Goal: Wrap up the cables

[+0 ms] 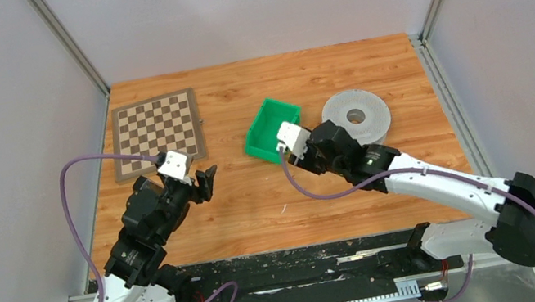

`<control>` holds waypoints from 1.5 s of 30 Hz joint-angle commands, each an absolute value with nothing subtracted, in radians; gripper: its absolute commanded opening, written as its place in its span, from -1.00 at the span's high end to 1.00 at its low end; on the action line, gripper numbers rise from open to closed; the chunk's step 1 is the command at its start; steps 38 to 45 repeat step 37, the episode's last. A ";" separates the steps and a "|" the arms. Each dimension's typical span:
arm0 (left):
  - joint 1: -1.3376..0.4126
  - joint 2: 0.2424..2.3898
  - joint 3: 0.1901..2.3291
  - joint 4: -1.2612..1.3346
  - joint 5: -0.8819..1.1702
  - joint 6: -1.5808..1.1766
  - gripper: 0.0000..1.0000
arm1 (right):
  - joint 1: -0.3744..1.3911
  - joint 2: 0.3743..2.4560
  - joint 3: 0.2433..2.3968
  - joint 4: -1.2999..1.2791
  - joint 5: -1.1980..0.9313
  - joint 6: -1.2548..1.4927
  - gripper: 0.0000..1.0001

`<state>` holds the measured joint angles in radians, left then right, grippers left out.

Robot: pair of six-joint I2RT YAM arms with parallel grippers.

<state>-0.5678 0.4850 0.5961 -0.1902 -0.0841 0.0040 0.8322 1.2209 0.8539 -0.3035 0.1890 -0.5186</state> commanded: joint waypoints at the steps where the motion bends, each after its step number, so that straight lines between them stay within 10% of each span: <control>1: -0.564 0.495 0.643 -0.215 -0.098 -0.008 -0.39 | 0.867 1.131 0.997 -0.436 0.227 0.049 0.11; 6: -0.564 0.530 0.792 -0.359 0.010 -0.110 -0.65 | 0.869 0.998 1.041 -0.558 0.143 0.326 -0.30; 10: -0.565 0.533 0.839 -0.377 0.144 -0.220 -0.97 | 0.868 0.842 1.002 -0.566 0.190 0.439 -1.00; 45: -0.563 0.407 0.771 -0.315 0.213 -0.433 -1.00 | 0.868 0.576 0.963 -0.774 0.435 0.639 -1.00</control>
